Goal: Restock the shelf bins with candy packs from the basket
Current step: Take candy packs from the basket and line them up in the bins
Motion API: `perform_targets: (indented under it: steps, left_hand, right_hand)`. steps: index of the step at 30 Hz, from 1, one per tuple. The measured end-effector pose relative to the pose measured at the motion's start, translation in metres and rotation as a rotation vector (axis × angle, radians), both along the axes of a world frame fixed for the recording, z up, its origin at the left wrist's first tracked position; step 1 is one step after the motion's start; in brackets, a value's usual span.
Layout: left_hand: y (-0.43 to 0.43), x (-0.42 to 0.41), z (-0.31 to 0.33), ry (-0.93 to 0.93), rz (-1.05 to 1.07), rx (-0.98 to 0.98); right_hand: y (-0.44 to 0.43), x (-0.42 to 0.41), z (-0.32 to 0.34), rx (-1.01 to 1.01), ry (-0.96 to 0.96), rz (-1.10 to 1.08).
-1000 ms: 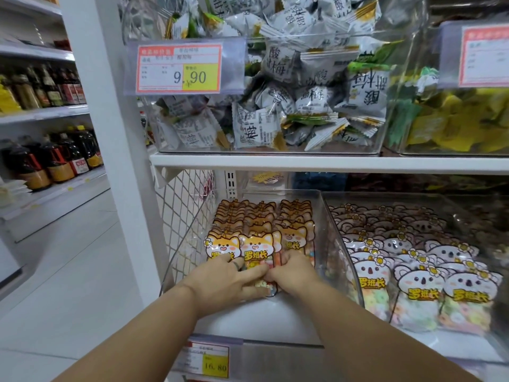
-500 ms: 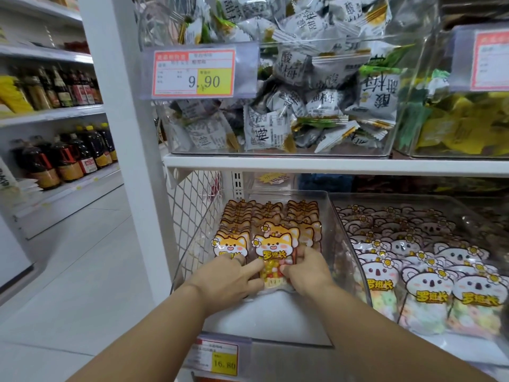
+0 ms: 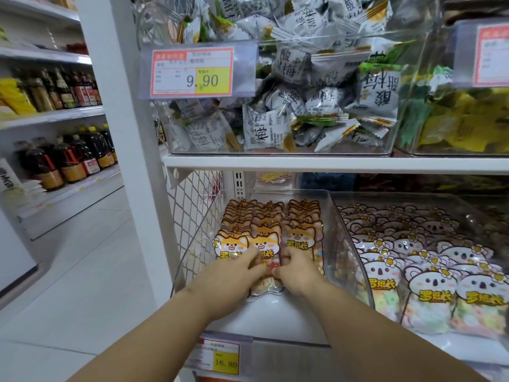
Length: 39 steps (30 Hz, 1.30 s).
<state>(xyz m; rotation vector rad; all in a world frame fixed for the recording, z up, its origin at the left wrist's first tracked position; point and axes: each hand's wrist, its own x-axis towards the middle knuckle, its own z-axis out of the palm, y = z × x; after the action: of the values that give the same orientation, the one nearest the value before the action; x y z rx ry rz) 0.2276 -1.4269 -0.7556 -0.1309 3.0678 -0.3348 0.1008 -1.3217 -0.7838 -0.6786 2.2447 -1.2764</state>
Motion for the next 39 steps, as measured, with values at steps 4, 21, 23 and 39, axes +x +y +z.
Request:
perform_targets:
  steps: [4, 21, 23, 39]
  left_hand:
    - [0.01, 0.0, -0.009, -0.03, 0.096, 0.251]
    - [0.016, 0.002, -0.004, -0.238, 0.145, 0.028]
    - [0.016, 0.0, -0.004, -0.247, 0.154, 0.027]
    - [0.017, -0.012, -0.006, -0.389, 0.095, -0.229]
  right_hand:
    - [0.005, 0.009, 0.006, 0.299, 0.417, 0.009]
    - [0.024, 0.022, 0.02, 1.201, 1.03, 0.337]
    - [0.023, 0.029, 0.026, 1.057, 1.054, 0.389]
    - [0.023, 0.013, 0.013, 1.35, 0.753, 0.547]
